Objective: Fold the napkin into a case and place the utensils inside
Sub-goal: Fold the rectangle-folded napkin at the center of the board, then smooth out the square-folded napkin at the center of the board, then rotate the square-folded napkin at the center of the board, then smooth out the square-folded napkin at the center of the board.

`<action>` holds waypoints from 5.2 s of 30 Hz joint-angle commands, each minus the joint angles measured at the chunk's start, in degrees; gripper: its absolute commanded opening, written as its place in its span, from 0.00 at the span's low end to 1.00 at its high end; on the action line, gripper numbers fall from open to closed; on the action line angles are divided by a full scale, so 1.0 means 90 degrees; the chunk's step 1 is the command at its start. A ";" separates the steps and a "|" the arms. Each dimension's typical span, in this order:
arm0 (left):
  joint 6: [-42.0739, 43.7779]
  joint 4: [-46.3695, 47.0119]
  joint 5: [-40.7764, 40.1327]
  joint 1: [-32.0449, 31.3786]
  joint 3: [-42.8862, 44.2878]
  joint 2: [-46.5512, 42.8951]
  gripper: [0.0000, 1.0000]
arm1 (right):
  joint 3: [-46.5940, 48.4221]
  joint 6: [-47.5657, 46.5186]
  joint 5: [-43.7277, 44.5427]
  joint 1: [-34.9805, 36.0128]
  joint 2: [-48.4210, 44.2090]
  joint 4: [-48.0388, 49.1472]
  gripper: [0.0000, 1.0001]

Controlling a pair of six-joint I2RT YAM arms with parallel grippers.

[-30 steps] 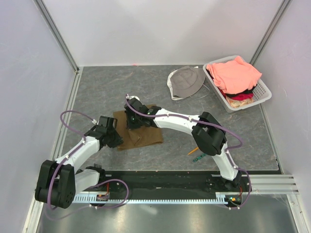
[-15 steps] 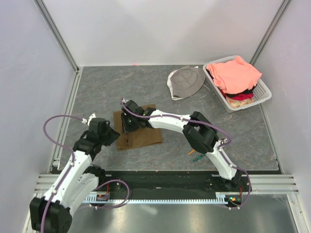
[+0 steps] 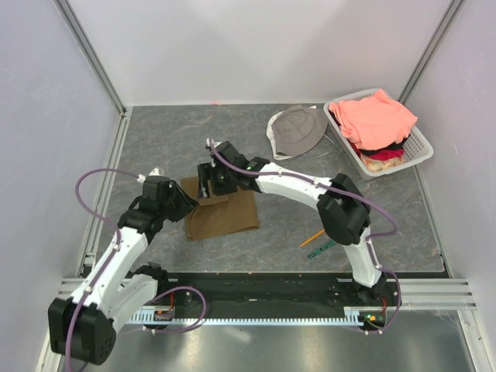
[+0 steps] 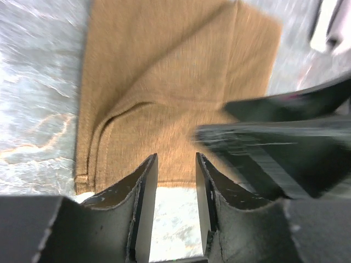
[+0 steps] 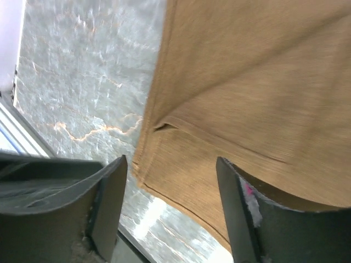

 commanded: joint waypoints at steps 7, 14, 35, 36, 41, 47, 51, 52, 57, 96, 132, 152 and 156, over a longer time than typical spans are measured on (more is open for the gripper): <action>0.0769 0.0407 0.1066 -0.0016 0.0648 0.1464 0.41 | -0.0793 -0.0797 -0.0550 -0.0848 -0.0638 0.0538 0.79; 0.1208 0.0457 0.1378 -0.0016 0.0902 0.2119 0.50 | -0.0627 -0.0964 -0.0775 -0.0897 -0.0121 0.0558 0.71; 0.1452 0.0183 0.1613 0.0257 0.1176 0.1710 0.51 | -0.0627 -0.0535 -0.1244 -0.0888 0.0514 0.1124 0.33; 0.1462 0.0154 0.1603 0.0277 0.1166 0.1680 0.50 | -0.0569 -0.0486 -0.1311 -0.0888 0.0553 0.1163 0.29; 0.1501 0.0066 0.1515 0.0335 0.1147 0.1505 0.50 | -0.0208 0.0060 -0.1419 -0.0878 0.0768 0.1445 0.15; 0.1492 -0.0003 0.1457 0.0384 0.1117 0.1466 0.50 | 0.0289 0.1074 -0.1575 -0.0878 0.1080 0.2207 0.12; 0.1423 -0.0003 0.1418 0.0394 0.1146 0.1446 0.50 | 0.0895 0.1807 -0.1887 -0.0829 0.1704 0.2764 0.31; 0.1423 -0.0003 0.1408 0.0394 0.1156 0.1446 0.51 | 0.1032 0.1935 -0.2014 -0.0819 0.1822 0.2861 0.35; 0.1452 -0.0022 0.1378 0.0433 0.1273 0.1718 0.58 | 0.1570 0.2133 -0.2289 -0.0839 0.1893 0.3098 0.56; -0.1817 0.3063 0.1682 -0.1369 -0.1052 0.3280 0.42 | -0.0543 -0.1715 0.0915 -0.1356 0.0768 0.0910 0.26; -0.1312 0.3427 0.1721 -0.1969 0.0189 0.4328 0.40 | -0.1731 -0.1803 0.1451 -0.1141 -0.0227 0.0617 0.32; -0.1877 -0.1300 0.0267 -0.1950 0.0287 0.0714 0.52 | -0.3888 -0.0095 0.0690 -0.1609 -0.3195 -0.0243 0.67; -0.2082 -0.1497 -0.0028 -0.1911 0.0219 0.0616 0.52 | -0.4326 0.0091 0.0525 -0.1864 -0.3391 -0.0117 0.63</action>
